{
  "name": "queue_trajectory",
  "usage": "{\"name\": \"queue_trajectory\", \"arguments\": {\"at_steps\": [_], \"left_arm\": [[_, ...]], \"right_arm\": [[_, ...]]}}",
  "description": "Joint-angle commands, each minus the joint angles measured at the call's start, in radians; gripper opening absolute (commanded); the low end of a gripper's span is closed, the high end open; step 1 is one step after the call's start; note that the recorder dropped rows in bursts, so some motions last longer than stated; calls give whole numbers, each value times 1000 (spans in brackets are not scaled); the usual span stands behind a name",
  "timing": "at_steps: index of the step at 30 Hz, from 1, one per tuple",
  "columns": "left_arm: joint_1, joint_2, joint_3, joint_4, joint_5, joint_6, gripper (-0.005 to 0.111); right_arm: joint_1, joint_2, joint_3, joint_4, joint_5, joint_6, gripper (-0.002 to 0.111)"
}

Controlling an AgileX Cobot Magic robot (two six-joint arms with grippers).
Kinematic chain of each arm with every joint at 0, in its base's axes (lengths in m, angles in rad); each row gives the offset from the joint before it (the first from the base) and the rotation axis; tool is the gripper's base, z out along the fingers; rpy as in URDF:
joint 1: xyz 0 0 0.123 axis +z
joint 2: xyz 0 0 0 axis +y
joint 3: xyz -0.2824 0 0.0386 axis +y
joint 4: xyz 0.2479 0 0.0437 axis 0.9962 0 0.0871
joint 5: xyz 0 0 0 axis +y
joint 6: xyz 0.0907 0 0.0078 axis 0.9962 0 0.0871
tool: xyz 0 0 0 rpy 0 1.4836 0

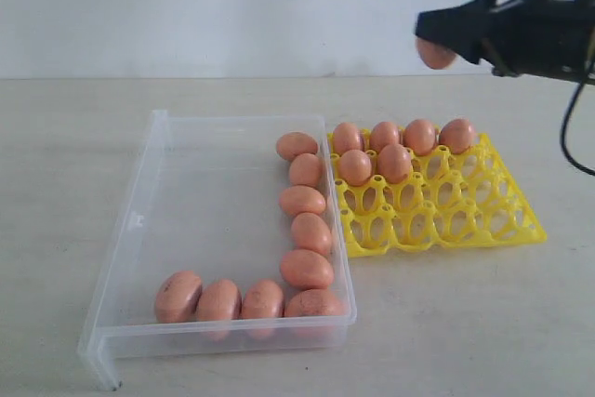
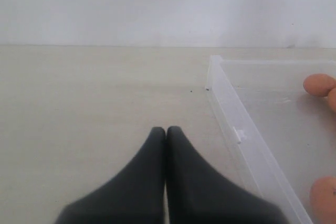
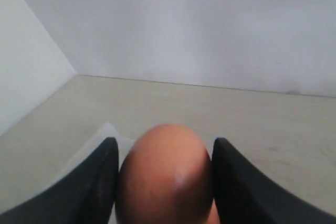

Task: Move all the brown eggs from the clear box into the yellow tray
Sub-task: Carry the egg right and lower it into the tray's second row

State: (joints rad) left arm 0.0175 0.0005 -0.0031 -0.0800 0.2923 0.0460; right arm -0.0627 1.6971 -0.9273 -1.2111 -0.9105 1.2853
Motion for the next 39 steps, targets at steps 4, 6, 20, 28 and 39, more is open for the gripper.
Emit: {"name": "queue_trajectory", "arguments": {"at_steps": [4, 6, 20, 28, 39], "left_arm": [[-4, -1, 3, -5, -27, -1, -2], [-4, -1, 3, -5, -35, -1, 7], [-4, -1, 3, 71, -31, -1, 50], [-4, -1, 3, 71, -31, -1, 20], [-4, -1, 3, 71, -33, -1, -4]], "right_arm": [[-165, 168, 3, -135, -150, -157, 0], [-155, 226, -9, -139, -159, -211, 0], [-46, 360, -18, -15, -103, -567, 0], [25, 360, -18, 36, 55, -647, 0], [25, 360, -18, 51, 102, -649, 0]]}}
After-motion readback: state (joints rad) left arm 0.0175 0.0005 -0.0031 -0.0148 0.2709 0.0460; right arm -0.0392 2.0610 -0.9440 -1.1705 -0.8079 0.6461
